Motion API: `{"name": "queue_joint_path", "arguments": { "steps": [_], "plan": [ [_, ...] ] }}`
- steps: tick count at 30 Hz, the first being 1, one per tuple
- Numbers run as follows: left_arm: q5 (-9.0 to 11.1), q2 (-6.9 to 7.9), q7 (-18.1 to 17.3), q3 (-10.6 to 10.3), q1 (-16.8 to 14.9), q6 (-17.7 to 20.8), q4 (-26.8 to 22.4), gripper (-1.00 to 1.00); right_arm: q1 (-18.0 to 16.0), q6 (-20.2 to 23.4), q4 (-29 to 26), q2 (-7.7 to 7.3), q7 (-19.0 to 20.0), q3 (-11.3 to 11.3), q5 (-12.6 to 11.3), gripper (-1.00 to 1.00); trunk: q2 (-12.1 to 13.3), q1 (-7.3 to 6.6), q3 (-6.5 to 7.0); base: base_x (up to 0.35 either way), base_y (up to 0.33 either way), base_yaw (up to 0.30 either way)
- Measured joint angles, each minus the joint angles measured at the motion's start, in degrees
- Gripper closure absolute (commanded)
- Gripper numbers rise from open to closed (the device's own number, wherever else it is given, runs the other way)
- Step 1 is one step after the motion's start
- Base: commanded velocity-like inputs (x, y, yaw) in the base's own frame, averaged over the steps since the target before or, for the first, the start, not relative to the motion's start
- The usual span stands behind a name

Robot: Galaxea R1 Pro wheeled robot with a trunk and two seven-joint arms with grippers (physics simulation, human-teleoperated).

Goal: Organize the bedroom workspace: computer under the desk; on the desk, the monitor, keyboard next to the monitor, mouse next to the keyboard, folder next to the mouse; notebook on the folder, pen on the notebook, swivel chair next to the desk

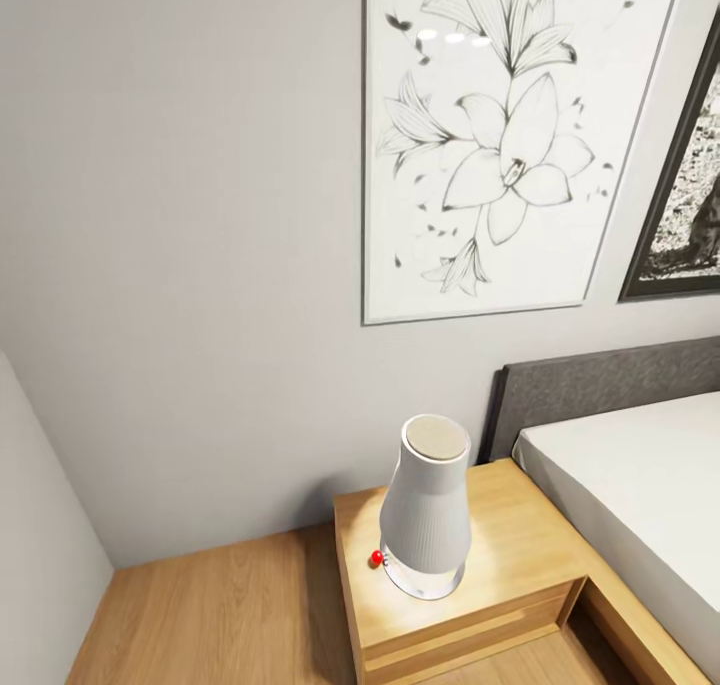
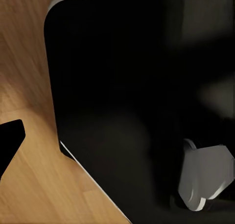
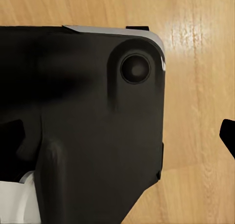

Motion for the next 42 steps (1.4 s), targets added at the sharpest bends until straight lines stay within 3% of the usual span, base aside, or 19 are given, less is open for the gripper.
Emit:
{"name": "queue_joint_path", "arguments": {
  "steps": [7,13,16,21,26,35,42],
  "plan": [
    [1.34,0.05,-0.02,1.01,0.00,-0.07,-1.96,-1.00,0.01,-0.88,-0.05,0.00,0.00,0.00,-0.05,-1.00,2.81,-1.54,1.26,0.000,0.000,0.000],
    [3.33,0.06,-0.02,1.49,0.00,-0.83,-2.73,-1.00,-0.02,-5.15,-0.05,0.09,-0.04,-0.01,-0.07,-1.00,5.22,-2.86,2.34,0.000,0.000,0.000],
    [4.49,0.12,0.00,1.64,0.00,-3.82,-3.48,-1.00,-0.02,-9.60,0.02,0.16,-0.06,-0.08,-0.08,-1.00,6.42,-3.52,2.87,0.000,0.000,0.000],
    [5.86,0.26,0.03,1.82,0.00,-9.51,-3.84,-1.00,0.00,-13.28,0.07,0.21,-0.08,-0.09,-0.08,-1.00,8.43,-4.62,3.77,0.000,0.000,0.000],
    [8.33,0.58,-0.02,1.90,0.00,-14.37,-3.95,-1.00,0.00,-14.85,0.01,0.07,-0.23,-0.19,-0.14,-1.00,10.44,-5.72,4.67,0.000,0.000,0.000],
    [14.23,0.91,-0.07,1.78,0.00,-17.22,-4.06,-1.00,-0.01,-16.79,-0.78,0.35,-3.00,-0.50,-0.19,-1.00,14.05,-7.69,6.29,0.000,0.000,0.000],
    [16.03,0.85,-0.06,1.55,0.00,-24.35,-5.16,-1.00,-0.01,-18.64,-6.40,0.26,-4.43,-0.54,-0.11,-1.00,16.86,-9.23,7.56,0.000,0.000,0.000]
  ]
}}
